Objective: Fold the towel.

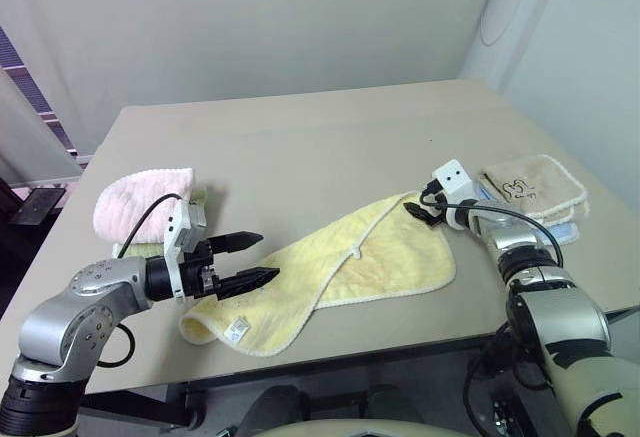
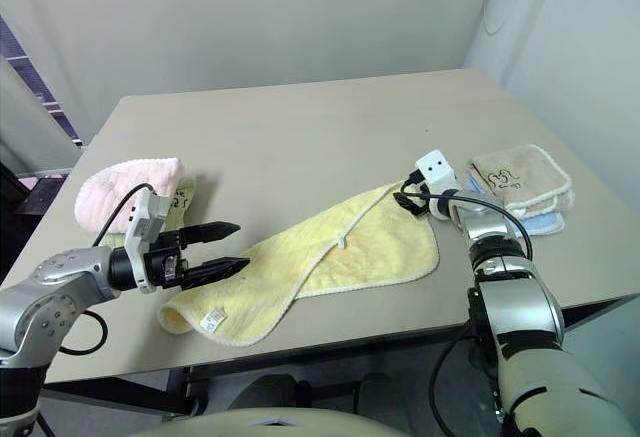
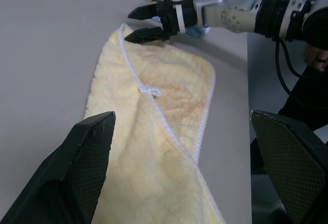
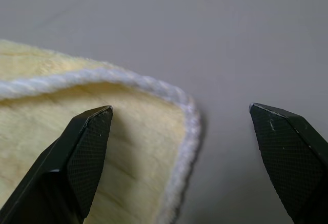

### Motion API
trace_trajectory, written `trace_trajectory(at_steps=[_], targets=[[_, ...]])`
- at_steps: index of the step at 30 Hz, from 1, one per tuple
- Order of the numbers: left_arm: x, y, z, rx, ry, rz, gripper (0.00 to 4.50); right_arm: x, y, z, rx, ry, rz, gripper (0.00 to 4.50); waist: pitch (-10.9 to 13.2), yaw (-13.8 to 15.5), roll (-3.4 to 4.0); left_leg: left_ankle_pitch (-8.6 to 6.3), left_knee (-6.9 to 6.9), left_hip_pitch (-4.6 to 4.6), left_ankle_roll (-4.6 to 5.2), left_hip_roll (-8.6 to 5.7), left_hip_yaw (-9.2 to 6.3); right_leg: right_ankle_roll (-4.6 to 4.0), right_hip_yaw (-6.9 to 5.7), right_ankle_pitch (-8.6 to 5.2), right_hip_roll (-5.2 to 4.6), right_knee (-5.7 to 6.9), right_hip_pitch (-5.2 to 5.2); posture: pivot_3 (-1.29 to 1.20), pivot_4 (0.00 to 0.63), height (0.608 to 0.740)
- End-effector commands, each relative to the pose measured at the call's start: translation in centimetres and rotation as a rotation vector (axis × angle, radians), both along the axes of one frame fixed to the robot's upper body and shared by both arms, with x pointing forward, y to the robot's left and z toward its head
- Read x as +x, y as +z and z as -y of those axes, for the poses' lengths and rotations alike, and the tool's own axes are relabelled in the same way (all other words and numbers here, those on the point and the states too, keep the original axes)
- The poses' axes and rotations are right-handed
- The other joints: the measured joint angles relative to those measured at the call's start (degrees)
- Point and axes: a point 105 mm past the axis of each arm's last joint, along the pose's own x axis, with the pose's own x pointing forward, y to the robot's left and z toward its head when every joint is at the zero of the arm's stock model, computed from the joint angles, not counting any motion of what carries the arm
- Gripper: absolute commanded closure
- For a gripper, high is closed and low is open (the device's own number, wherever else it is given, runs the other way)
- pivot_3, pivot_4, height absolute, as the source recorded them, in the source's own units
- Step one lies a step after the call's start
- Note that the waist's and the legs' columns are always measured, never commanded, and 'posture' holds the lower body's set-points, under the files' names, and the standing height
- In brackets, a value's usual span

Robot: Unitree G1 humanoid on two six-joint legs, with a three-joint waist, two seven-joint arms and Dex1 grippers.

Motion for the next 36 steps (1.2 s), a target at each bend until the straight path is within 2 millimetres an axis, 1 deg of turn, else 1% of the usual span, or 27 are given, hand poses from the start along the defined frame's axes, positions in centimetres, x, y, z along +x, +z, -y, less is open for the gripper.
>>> trace_trajectory(at_steps=[1, 5, 8, 12, 18, 21, 23, 26, 29, 30, 32, 34, 36], targets=[[0.0, 1.4, 0.0, -0.006, 0.003, 0.064, 0.05, 1.1, 2.3, -1.0, 0.026, 0.031, 0.045, 0.0, 0.01, 0.01, 0.01, 0.0, -0.01, 0.0, 0.0, 0.0, 0.0, 0.0, 0.01, 0.0, 0.0, 0.0, 0.0, 0.0, 0.0, 0.74], [0.1, 1.4, 0.1, -0.009, 0.014, 0.071, 0.05, 1.5, 2.6, -1.4, 0.003, 0.044, 0.047, 0.0, 0.02, 0.05, 0.03, -0.01, -0.01, 0.0, -0.01, -0.01, 0.0, 0.0, 0.01, 0.0, 0.0, 0.01, -0.02, 0.0, 0.0, 0.74], [0.1, 1.5, 0.3, -0.007, 0.015, 0.077, 0.0, 1.4, 2.3, -1.5, -0.031, 0.049, 0.03, 0.65, 0.02, 0.04, 0.03, -0.01, -0.02, 0.0, -0.01, -0.01, 0.0, 0.0, 0.01, 0.0, 0.01, 0.01, -0.02, 0.0, 0.0, 0.74], [0.0, 1.6, 0.4, 0.0, 0.017, 0.087, 0.0, 1.0, 1.1, -1.2, -0.109, 0.061, -0.006, 2.11, 0.02, 0.04, 0.04, 0.0, -0.05, 0.0, -0.01, -0.01, 0.0, 0.0, 0.02, 0.0, 0.01, 0.01, -0.05, 0.0, 0.0, 0.74], [0.0, 1.7, 0.1, 0.004, 0.022, 0.091, 0.0, 1.0, 0.8, -1.0, -0.115, 0.042, -0.015, 4.39, 0.02, 0.03, 0.04, 0.0, -0.05, 0.0, -0.02, -0.01, 0.0, 0.0, 0.03, 0.0, 0.03, 0.02, -0.05, 0.0, 0.0, 0.74], [0.0, 1.7, -0.3, 0.008, 0.026, 0.092, 0.0, 1.2, 1.3, -1.4, -0.08, 0.042, 0.0, 4.45, 0.02, 0.02, 0.04, 0.0, -0.05, 0.0, -0.03, -0.01, 0.0, 0.0, 0.03, 0.0, 0.03, 0.02, -0.05, 0.0, 0.0, 0.74], [-0.1, 1.6, -0.5, 0.016, 0.024, 0.092, 0.0, 1.4, 1.6, -1.5, -0.094, 0.056, 0.024, 4.45, 0.02, 0.0, 0.04, 0.0, -0.05, 0.0, -0.02, -0.01, 0.0, 0.0, 0.04, 0.0, 0.03, 0.02, -0.05, 0.0, 0.0, 0.74], [-0.3, 1.4, -0.7, 0.026, 0.016, 0.092, 0.0, 2.0, 4.3, -1.9, -0.014, 0.085, 0.108, 4.45, 0.06, -0.04, 0.1, 0.0, -0.06, 0.0, -0.02, -0.02, 0.0, 0.0, 0.05, 0.0, 0.03, 0.02, -0.06, 0.0, 0.0, 0.74], [-0.6, 1.4, -0.9, 0.036, -0.005, 0.09, 0.0, 2.3, 8.3, -2.5, 0.083, 0.121, 0.228, 4.45, 0.14, -0.04, 0.23, 0.0, -0.07, -0.01, -0.02, -0.02, 0.01, 0.0, 0.07, 0.0, 0.03, 0.04, -0.09, 0.0, 0.0, 0.74], [-0.7, 1.3, -0.9, 0.044, -0.018, 0.088, 0.0, 2.4, 9.9, -2.7, 0.116, 0.122, 0.275, 4.45, 0.14, -0.01, 0.23, 0.0, -0.08, -0.02, -0.02, -0.02, 0.0, 0.0, 0.08, 0.0, 0.03, 0.05, -0.11, 0.0, 0.0, 0.74], [-1.0, 1.0, -0.8, 0.065, -0.053, 0.088, 0.0, 1.9, 13.2, -3.3, 0.193, 0.118, 0.377, 4.45, 0.15, 0.2, 0.25, 0.0, -0.09, -0.02, -0.02, -0.01, -0.01, 0.0, 0.09, 0.0, 0.04, 0.09, -0.14, 0.0, 0.0, 0.74], [-1.3, 0.2, -0.4, 0.114, -0.103, 0.089, 0.0, 1.1, 15.9, -4.1, 0.267, 0.103, 0.458, 4.45, 0.15, 0.44, 0.25, 0.0, -0.13, -0.04, -0.02, 0.0, -0.03, 0.0, 0.1, -0.01, 0.03, 0.09, -0.18, 0.0, 0.0, 0.74], [-1.5, -0.6, -0.1, 0.16, -0.157, 0.099, 0.0, 0.3, 18.1, -5.2, 0.322, 0.082, 0.532, 4.45, 0.15, 0.57, 0.26, -0.01, -0.19, -0.06, -0.03, -0.01, -0.03, -0.01, 0.11, -0.02, 0.01, 0.07, -0.21, 0.0, 0.0, 0.74]])
